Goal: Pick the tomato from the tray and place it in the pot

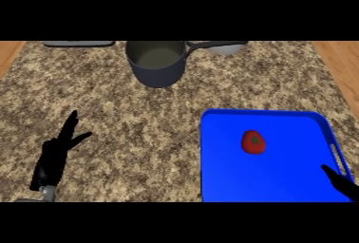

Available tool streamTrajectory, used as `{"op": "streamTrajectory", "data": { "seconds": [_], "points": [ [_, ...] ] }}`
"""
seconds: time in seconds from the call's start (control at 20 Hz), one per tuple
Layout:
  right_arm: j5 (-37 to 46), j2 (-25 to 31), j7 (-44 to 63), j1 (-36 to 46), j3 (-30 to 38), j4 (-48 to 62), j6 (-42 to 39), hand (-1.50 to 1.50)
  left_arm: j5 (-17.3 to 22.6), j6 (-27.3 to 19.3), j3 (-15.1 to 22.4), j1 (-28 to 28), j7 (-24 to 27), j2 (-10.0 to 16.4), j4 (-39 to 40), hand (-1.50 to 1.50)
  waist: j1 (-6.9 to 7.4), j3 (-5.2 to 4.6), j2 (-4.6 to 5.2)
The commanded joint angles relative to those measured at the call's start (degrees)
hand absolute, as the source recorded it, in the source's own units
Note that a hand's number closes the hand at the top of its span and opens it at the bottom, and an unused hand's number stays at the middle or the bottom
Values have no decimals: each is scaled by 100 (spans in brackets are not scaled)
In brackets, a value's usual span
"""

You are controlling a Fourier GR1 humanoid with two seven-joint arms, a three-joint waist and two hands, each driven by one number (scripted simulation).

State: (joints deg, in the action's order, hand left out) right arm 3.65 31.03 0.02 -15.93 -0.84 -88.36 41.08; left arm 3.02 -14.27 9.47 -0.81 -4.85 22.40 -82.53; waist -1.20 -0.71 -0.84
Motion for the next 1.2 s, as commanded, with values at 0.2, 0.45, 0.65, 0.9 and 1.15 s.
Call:
{"op": "streamTrajectory", "data": {
  "seconds": [0.2,0.45,0.65,0.9,1.15],
  "points": [
    [1848,434,2824,-650,-1113,-1812,206,-150,169,145,-382,-128,-16,341,-414,0,207,26,88],
    [2129,1014,4725,32,-1339,-2442,-1227,-150,80,113,-453,72,-32,371,-300,0,250,31,113],
    [1738,1228,5966,892,-1674,-2263,-2489,-150,219,385,-461,220,-160,485,-333,0,444,33,159],
    [903,864,7164,2149,-1943,-1901,-3545,-150,123,352,-476,390,40,376,-45,0,477,49,175],
    [619,467,7838,3060,-2162,-1469,-3988,-150,90,256,-453,-17,15,238,-339,0,372,59,110]
  ]
}}
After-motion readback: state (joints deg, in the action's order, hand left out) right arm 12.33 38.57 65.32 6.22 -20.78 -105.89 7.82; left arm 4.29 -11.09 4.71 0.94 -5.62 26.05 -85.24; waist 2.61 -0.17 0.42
